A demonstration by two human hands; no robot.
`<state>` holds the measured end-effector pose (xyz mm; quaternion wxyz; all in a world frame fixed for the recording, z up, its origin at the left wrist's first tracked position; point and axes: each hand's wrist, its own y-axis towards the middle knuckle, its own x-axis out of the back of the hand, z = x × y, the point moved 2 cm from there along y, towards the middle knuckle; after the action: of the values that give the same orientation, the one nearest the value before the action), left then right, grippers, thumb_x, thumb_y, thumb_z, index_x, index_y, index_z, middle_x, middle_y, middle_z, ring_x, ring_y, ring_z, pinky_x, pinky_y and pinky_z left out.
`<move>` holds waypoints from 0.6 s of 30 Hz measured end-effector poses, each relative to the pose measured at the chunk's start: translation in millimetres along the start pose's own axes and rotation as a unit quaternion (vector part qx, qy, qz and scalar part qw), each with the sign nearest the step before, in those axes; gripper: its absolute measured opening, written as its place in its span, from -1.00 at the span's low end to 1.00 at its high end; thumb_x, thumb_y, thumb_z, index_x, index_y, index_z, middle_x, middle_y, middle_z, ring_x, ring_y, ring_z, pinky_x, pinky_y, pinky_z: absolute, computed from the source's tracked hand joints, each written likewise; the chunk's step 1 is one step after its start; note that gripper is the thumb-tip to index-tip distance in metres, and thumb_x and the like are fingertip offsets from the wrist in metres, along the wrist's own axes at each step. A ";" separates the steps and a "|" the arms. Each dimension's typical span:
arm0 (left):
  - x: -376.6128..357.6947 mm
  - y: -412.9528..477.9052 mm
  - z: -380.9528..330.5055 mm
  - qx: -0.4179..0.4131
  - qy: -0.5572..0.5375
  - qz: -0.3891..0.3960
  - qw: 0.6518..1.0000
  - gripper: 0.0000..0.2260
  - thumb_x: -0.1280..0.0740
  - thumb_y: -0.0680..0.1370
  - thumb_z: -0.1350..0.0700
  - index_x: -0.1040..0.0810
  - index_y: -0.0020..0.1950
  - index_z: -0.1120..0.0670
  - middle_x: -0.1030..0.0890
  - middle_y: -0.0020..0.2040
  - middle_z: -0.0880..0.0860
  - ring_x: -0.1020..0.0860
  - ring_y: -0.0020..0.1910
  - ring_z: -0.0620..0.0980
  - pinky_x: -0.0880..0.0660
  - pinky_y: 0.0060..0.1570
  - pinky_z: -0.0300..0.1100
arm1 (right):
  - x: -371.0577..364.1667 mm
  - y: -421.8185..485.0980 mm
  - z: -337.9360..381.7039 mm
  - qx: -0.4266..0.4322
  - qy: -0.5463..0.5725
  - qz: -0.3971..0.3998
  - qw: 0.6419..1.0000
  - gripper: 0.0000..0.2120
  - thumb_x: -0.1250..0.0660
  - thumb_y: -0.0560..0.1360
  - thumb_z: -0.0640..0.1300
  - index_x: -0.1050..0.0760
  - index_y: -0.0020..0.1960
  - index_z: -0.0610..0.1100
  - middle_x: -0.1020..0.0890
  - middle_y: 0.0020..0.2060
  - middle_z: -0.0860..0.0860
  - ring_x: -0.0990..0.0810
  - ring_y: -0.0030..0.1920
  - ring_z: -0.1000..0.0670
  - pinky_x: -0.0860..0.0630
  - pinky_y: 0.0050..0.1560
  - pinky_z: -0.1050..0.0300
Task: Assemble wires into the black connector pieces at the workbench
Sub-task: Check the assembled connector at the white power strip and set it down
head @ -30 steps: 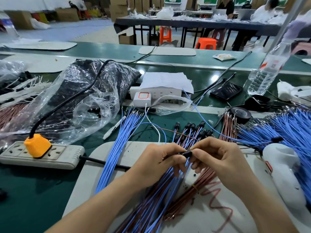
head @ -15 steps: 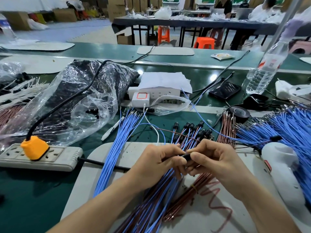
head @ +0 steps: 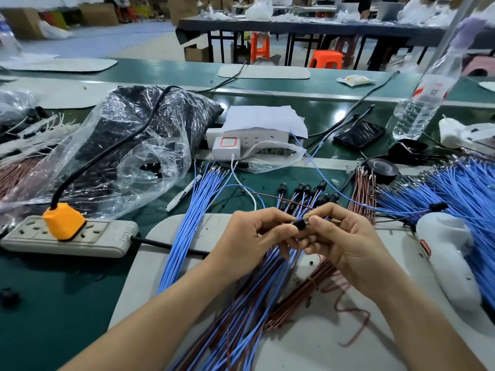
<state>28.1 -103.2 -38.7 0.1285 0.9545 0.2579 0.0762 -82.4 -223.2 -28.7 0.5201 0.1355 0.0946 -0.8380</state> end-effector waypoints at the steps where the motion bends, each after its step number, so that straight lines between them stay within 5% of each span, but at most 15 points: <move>1: 0.2 0.0 -0.1 0.006 -0.004 0.006 1.000 -0.93 -0.36 0.46 0.12 -0.59 -0.08 0.02 -0.66 -0.32 -0.02 -0.61 -0.43 -0.05 -0.54 -0.33 -0.27 | 1.7 -0.4 1.2 -0.012 -0.010 0.002 1.000 -0.90 -0.33 0.36 -0.26 -0.48 -0.17 -0.30 -0.64 -0.33 -0.27 -0.65 -0.39 -0.10 -0.58 -0.39 0.20; 8: -2.7 -2.0 -0.3 0.027 0.050 0.075 0.996 -0.93 -0.31 0.54 0.32 -0.58 -0.06 0.20 -0.63 -0.26 0.03 -0.65 -0.38 -0.04 -0.54 -0.27 -0.28 | 14.8 -4.6 11.6 -0.103 -0.087 0.024 0.991 -0.77 -0.43 0.25 -0.26 -0.49 -0.17 -0.37 -0.64 -0.28 -0.37 -0.68 -0.34 -0.18 -0.61 -0.36 0.17; 15: -1.8 -4.0 -0.4 0.038 0.039 0.092 0.994 -0.91 -0.28 0.54 0.35 -0.56 -0.05 0.22 -0.63 -0.26 0.08 -0.66 -0.34 -0.06 -0.56 -0.25 -0.27 | 13.2 -3.7 5.4 -0.113 -0.066 0.017 0.991 -0.92 -0.42 0.23 -0.32 -0.54 -0.31 -0.29 -0.62 -0.32 -0.36 -0.67 -0.38 -0.18 -0.60 -0.40 0.18; 18: -0.6 -3.9 2.8 0.039 0.070 0.100 0.992 -0.93 -0.31 0.54 0.31 -0.58 -0.07 0.19 -0.66 -0.27 0.01 -0.67 -0.26 -0.04 -0.57 -0.05 -0.24 | 13.2 -3.2 1.3 -0.121 -0.053 0.018 0.991 -0.90 -0.44 0.19 -0.33 -0.53 -0.32 -0.29 -0.62 -0.36 -0.31 -0.67 -0.38 -0.19 -0.61 -0.38 0.16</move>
<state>26.4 -100.8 -42.6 0.0645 0.9721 0.1728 0.1451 -91.0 -233.4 -31.7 0.5516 0.0289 0.1649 -0.8172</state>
